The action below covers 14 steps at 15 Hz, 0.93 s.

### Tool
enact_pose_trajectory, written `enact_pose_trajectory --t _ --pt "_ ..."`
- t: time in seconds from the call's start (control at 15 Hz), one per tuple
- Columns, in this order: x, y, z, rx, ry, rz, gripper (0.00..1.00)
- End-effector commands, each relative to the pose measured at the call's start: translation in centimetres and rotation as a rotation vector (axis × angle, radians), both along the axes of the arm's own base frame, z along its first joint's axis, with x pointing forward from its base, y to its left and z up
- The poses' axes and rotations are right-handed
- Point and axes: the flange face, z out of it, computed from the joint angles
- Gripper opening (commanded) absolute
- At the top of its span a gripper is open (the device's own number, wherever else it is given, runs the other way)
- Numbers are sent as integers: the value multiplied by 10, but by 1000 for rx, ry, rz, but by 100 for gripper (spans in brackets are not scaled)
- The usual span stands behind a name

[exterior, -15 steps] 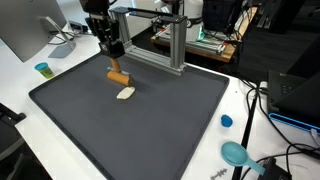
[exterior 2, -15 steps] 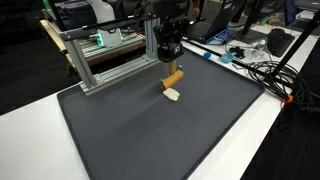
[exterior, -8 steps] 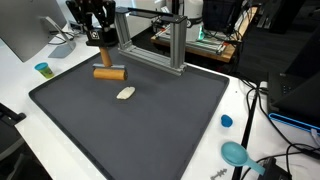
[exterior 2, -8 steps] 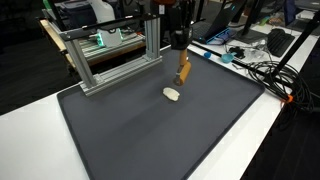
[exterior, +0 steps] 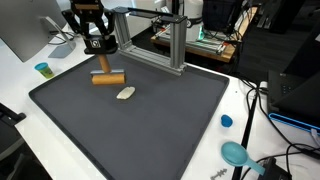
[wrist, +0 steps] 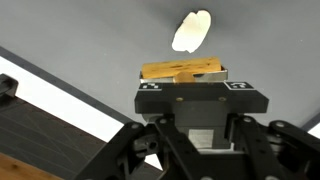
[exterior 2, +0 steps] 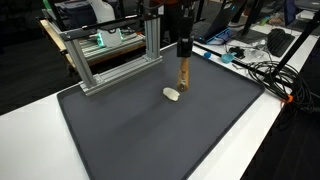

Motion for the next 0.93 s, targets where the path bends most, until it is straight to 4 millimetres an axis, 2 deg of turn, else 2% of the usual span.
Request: enact_pose_trajectory --t 0.0,0.13,0.27,0.67,0.73,0.8,0.87 --pt "-3 -3 6 -72 -70 117 22" --pt "-6 -12 3 -128 -85 207 22" --pt "-8 -17 -7 -132 -84 315 22" --pt "-33 -27 -42 -25 -16 621 22" --pt "-34 -27 -45 14 -2 621 22" --pt "-24 -27 -52 -37 -3 567 47" --pt "-27 -27 -56 -17 7 587 47"
